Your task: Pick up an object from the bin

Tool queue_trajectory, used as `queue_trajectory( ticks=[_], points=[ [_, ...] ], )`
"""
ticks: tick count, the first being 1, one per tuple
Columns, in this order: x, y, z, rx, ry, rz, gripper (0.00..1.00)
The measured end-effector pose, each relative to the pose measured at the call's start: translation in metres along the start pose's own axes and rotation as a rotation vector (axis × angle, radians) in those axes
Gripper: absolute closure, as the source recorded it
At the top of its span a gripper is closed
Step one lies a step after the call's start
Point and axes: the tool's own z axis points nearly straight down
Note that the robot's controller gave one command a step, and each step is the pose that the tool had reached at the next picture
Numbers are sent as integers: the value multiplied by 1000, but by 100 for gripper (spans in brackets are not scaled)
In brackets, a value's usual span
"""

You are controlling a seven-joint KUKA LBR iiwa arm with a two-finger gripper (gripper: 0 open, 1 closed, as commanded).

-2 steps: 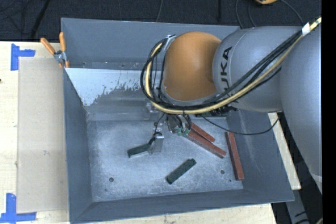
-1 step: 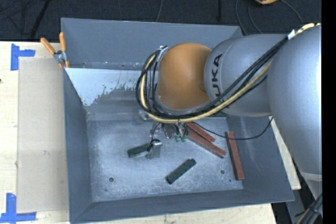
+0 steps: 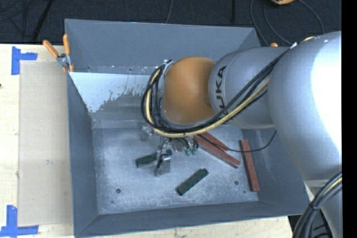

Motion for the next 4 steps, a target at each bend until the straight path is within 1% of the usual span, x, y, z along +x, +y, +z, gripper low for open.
queue_trajectory(
  ticks=[1,2,3,4],
  points=[
    [15,4,-2,0,0,138,0],
    [2,1,0,0,-3,3,0],
    [14,4,-2,0,-4,140,100],
    [14,3,-2,0,-4,140,100]
  ],
)
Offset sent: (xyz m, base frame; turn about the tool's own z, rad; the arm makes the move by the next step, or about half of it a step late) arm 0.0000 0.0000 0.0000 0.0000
